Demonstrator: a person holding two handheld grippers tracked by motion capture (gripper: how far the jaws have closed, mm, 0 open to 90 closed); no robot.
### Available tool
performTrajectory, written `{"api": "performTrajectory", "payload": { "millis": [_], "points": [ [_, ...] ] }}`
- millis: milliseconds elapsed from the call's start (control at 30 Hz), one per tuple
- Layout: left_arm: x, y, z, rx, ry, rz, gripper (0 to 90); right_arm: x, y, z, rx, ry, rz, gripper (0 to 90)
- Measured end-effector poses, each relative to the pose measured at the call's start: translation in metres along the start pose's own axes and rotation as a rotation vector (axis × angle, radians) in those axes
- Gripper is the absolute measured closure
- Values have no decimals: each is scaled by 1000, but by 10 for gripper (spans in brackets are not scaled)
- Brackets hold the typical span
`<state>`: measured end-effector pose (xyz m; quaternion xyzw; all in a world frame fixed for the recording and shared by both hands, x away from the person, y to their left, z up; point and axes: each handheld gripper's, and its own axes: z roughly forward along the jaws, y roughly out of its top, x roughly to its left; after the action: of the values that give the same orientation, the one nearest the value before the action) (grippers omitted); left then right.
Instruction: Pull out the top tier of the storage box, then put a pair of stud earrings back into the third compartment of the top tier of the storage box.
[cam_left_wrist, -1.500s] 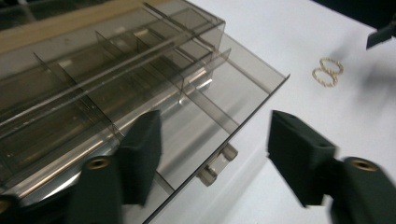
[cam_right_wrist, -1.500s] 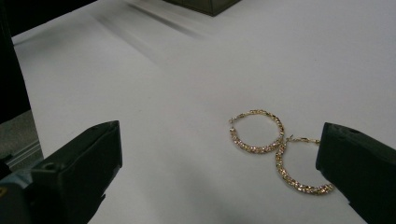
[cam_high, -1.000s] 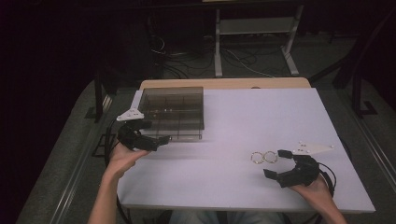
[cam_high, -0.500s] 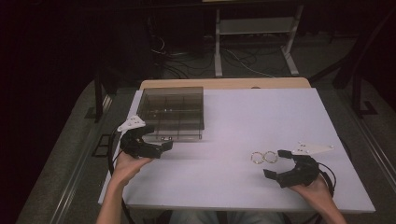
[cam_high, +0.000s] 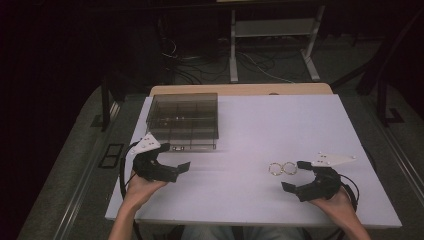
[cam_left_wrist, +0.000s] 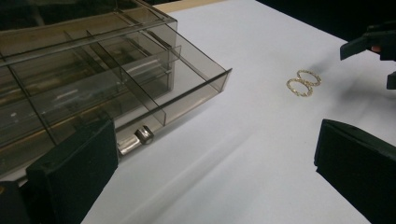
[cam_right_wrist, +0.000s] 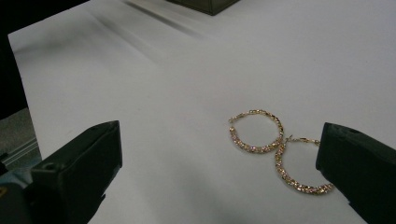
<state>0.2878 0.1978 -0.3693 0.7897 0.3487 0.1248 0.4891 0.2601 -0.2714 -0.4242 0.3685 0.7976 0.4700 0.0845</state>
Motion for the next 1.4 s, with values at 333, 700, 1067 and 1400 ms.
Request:
{"api": "performTrajectory", "payload": {
  "millis": [333, 700, 1067, 1400],
  "points": [
    [-9, -11, 7, 9, -22, 0, 0, 0, 0, 0, 3, 1, 1, 0],
    [-18, -27, 20, 15, -68, -12, 12, 0, 0, 0, 4, 0, 2, 0],
    [-25, -38, 28, 22, -107, -11, 12, -1, 0, 1, 16, 1, 7, 0],
    [-25, -42, 34, 28, -121, -3, 10, -1, 11, -10, 35, -5, -8, 0]
  ]
}}
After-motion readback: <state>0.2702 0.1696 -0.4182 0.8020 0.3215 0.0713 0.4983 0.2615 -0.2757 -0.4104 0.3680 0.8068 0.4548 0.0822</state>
